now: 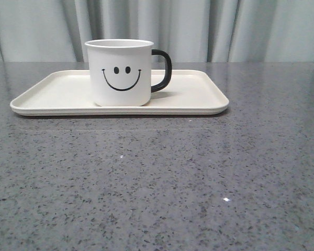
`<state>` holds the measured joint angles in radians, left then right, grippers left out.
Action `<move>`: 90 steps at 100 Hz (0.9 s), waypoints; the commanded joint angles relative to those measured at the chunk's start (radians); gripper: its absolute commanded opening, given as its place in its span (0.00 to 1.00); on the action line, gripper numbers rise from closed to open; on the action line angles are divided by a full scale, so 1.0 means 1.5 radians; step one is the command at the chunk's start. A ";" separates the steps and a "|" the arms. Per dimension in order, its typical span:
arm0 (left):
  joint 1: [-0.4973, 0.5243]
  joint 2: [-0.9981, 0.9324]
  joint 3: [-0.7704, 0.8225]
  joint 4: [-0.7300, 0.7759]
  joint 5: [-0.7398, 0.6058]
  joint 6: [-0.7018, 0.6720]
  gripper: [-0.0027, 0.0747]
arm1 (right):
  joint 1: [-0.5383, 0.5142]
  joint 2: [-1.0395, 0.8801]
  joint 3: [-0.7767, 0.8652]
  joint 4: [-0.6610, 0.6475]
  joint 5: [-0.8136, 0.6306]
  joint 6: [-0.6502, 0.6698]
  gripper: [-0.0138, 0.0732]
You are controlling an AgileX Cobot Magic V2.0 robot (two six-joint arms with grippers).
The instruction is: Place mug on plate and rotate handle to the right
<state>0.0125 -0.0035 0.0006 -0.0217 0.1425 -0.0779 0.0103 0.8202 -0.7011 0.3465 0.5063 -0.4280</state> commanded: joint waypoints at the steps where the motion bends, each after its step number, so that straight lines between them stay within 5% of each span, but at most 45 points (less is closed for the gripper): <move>1: 0.001 -0.020 0.007 -0.004 -0.059 0.000 0.01 | -0.004 -0.005 -0.017 0.010 -0.042 0.000 0.08; 49: 0.001 -0.020 0.007 -0.004 -0.059 0.000 0.01 | -0.004 -0.005 -0.014 0.006 -0.048 0.000 0.08; 70: 0.001 -0.020 0.007 -0.004 -0.059 0.000 0.01 | 0.020 -0.073 0.031 -0.072 -0.127 0.018 0.08; 90: 0.001 -0.020 0.007 -0.004 -0.059 0.000 0.01 | 0.044 -0.213 0.151 -0.231 -0.244 0.181 0.08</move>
<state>0.0125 -0.0035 0.0006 -0.0217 0.1402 -0.0779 0.0706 0.5824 -0.5131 0.1124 0.2867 -0.2667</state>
